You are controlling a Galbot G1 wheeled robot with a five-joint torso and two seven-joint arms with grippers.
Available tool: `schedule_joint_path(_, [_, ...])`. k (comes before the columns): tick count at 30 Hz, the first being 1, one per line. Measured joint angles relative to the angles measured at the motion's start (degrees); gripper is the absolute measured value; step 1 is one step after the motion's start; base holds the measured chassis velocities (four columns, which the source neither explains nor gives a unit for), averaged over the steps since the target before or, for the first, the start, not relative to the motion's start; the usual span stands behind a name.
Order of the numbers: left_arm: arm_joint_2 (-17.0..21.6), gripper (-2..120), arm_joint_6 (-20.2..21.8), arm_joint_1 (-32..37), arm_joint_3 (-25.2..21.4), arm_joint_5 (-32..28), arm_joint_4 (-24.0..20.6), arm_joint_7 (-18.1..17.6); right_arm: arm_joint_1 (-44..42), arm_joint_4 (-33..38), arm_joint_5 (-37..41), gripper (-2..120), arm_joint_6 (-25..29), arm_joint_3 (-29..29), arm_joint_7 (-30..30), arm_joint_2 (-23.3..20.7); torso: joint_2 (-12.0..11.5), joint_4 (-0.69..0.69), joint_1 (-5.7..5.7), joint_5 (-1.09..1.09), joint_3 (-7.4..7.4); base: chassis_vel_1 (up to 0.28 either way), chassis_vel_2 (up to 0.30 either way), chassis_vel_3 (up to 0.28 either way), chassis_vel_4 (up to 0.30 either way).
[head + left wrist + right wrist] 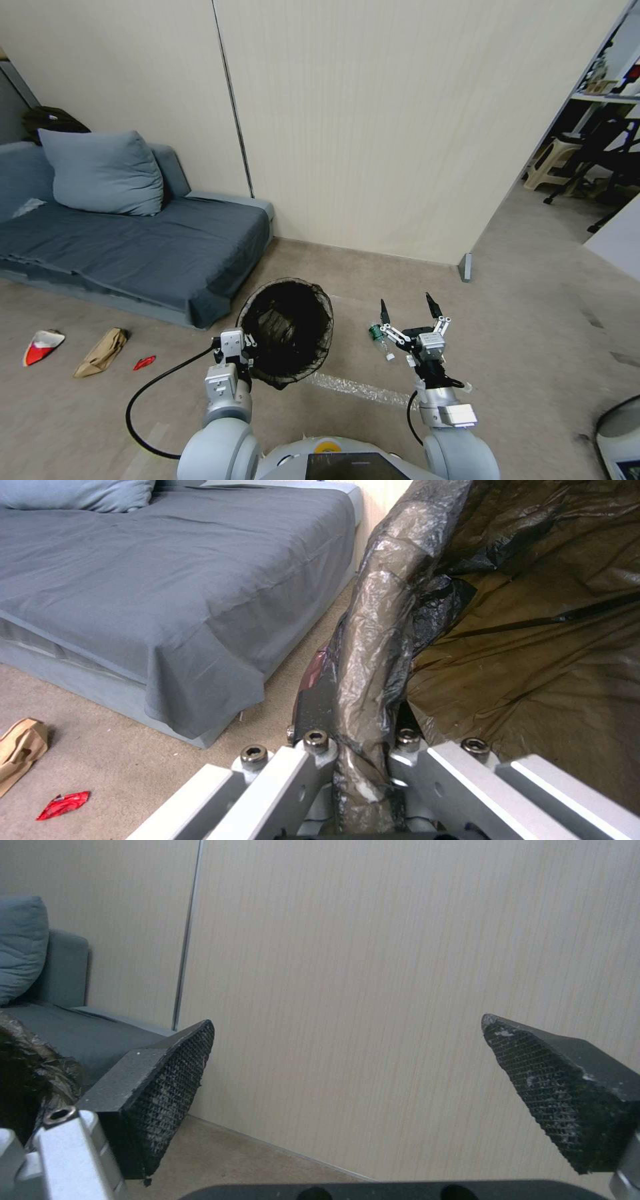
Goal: Pick up the trash bin, then pick up the garbage from the floor and place it into the trash bin.
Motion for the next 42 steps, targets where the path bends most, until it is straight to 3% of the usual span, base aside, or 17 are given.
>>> schedule_joint_path(6, [0.0,0,0.0,0.0,0.0,0.0,0.0,0.1,0.6,-0.3,-1.0,100,-1.1,-0.3,0.1,0.0,0.0,0.0,0.0,0.0,0.0,0.0,0.0,0.0,0.0])
schedule_joint_path(12, [-0.3,0,-0.3,-0.1,-0.3,0.5,0.1,0.2,4.2,-0.7,0.5,100,-10.6,-0.9,2.6,-0.1,0.0,0.0,0.0,0.0,0.0,0.0,0.0,0.0,0.0])
schedule_joint_path(16, [-0.4,0,-0.4,-0.1,-0.7,0.5,0.1,0.3,7.4,-2.4,5.3,100,-18.6,-1.2,4.3,-3.6,0.0,0.0,0.0,0.0,0.0,0.0,0.0,0.0,0.0])
schedule_joint_path(28, [-0.8,0,-0.5,0.5,-0.7,1.2,0.3,0.3,16.5,-12.4,13.4,100,-31.5,-1.8,6.6,-12.0,0.0,0.01,0.0,0.01,0.0,0.0,0.0,0.0,0.0])
schedule_joint_path(42, [-0.5,0,-0.5,1.5,-0.9,1.6,-0.2,0.2,22.6,-25.0,16.7,100,-34.5,-3.1,4.1,-15.7,0.0,0.0,0.0,0.0,0.0,0.0,0.0,0.0,0.0])
